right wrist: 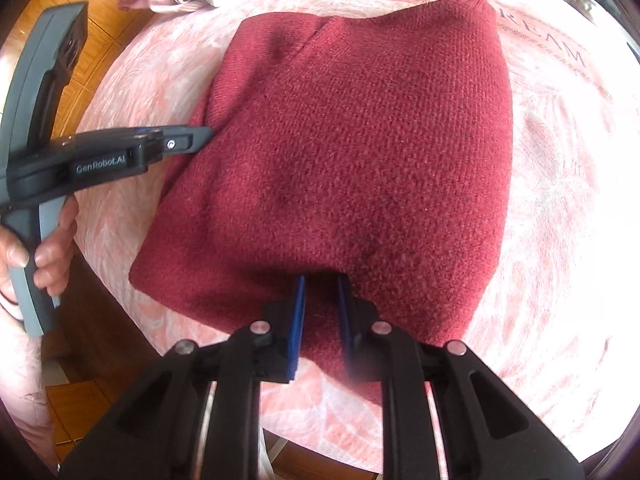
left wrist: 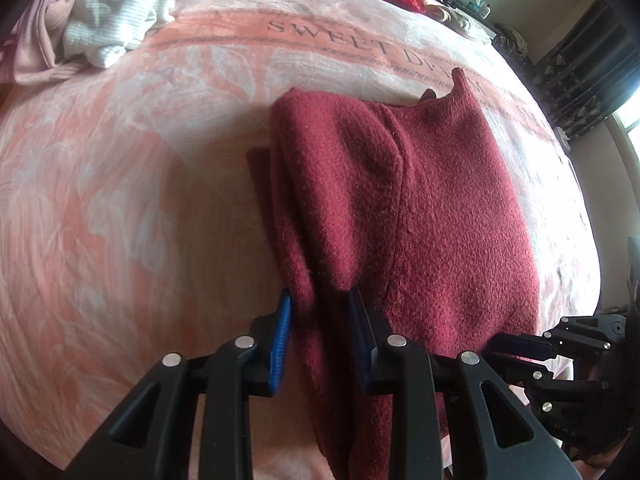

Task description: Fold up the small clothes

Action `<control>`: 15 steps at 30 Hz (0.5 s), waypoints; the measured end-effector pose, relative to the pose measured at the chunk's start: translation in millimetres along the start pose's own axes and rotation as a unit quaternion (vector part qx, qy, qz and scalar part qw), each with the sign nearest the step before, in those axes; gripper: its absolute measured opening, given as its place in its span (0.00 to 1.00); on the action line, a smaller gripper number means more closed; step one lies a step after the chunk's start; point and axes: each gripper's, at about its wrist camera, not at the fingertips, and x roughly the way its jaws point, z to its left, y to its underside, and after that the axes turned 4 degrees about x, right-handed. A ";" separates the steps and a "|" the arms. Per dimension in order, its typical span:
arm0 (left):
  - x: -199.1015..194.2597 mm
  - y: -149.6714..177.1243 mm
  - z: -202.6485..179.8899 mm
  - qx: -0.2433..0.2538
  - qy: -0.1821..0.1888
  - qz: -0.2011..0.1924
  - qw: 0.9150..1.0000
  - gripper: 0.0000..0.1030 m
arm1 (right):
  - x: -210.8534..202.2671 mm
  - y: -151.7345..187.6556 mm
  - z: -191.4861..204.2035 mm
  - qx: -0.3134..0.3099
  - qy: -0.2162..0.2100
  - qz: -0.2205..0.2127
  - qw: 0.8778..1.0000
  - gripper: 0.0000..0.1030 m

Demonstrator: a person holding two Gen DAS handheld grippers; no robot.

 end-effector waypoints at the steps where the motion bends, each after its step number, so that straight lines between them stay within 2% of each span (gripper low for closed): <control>1: -0.4 1.8 0.2 -0.003 0.001 -0.001 1.000 0.27 | -2.1 0.5 -0.5 0.000 0.001 -0.001 1.000 0.14; 6: -10.9 15.7 -4.0 -0.004 -0.007 -0.003 1.000 0.29 | -17.4 10.1 -5.9 0.003 0.007 -0.012 1.000 0.21; 8: -15.8 24.9 -6.9 -0.003 -0.015 -0.005 1.000 0.34 | -24.9 13.9 -15.9 0.010 0.010 -0.019 1.000 0.25; 11: -19.2 40.6 -9.2 -0.009 -0.029 0.000 1.000 0.40 | -35.6 23.4 -32.2 0.026 0.021 -0.022 0.999 0.37; 15: -20.5 61.8 -9.9 -0.017 -0.037 0.008 0.999 0.44 | -36.8 37.9 -64.5 0.064 0.021 -0.010 0.998 0.43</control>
